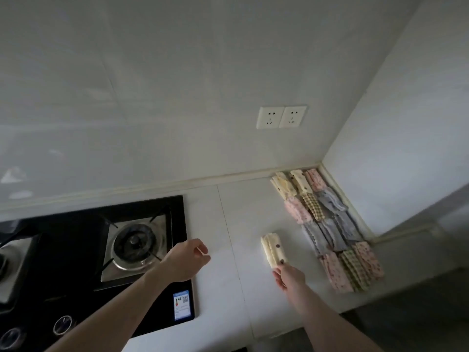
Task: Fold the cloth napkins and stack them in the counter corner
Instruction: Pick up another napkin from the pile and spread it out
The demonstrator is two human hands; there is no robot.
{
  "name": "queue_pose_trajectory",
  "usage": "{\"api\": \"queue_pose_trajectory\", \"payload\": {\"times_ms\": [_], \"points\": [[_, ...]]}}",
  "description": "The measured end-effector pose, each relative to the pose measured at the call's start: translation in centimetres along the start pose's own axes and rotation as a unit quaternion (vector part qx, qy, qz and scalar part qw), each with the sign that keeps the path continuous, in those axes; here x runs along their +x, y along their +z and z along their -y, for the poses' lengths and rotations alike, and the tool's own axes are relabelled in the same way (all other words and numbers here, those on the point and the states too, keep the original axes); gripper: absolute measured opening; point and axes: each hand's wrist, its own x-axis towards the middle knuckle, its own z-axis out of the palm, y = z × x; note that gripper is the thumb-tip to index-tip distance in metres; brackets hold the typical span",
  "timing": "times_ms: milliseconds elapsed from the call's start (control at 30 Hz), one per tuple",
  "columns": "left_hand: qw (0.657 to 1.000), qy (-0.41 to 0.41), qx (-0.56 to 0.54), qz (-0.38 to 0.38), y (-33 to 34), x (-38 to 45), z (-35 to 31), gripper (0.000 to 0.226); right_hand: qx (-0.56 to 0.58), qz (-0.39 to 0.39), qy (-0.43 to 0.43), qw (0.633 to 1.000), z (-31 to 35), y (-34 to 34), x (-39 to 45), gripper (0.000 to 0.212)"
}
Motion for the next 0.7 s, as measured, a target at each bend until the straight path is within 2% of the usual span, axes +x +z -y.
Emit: {"api": "queue_pose_trajectory", "payload": {"times_ms": [67,200,300,533,700], "points": [[1.0,0.002,0.03,0.002,-0.2,-0.2,0.1,0.02,-0.008,0.003,-0.003,1.0,-0.5,0.3,1.0,0.022],[0.999,-0.009,0.048,-0.008,-0.2,-0.5,-0.2,0.017,0.002,0.019,0.006,1.0,-0.1,1.3,2.1,0.015],[0.998,-0.023,0.055,-0.013,0.3,-0.8,-0.3,0.017,0.012,0.035,0.013,0.999,1.2,1.8,3.1,0.023],[0.997,-0.049,0.026,-0.056,1.0,-0.3,-1.3,0.018,0.029,0.085,0.012,0.996,7.7,2.5,7.1,0.012],[0.994,-0.066,-0.002,-0.089,1.4,0.6,-2.4,0.016,0.029,0.1,0.006,0.995,11.5,3.6,10.1,0.021]]}}
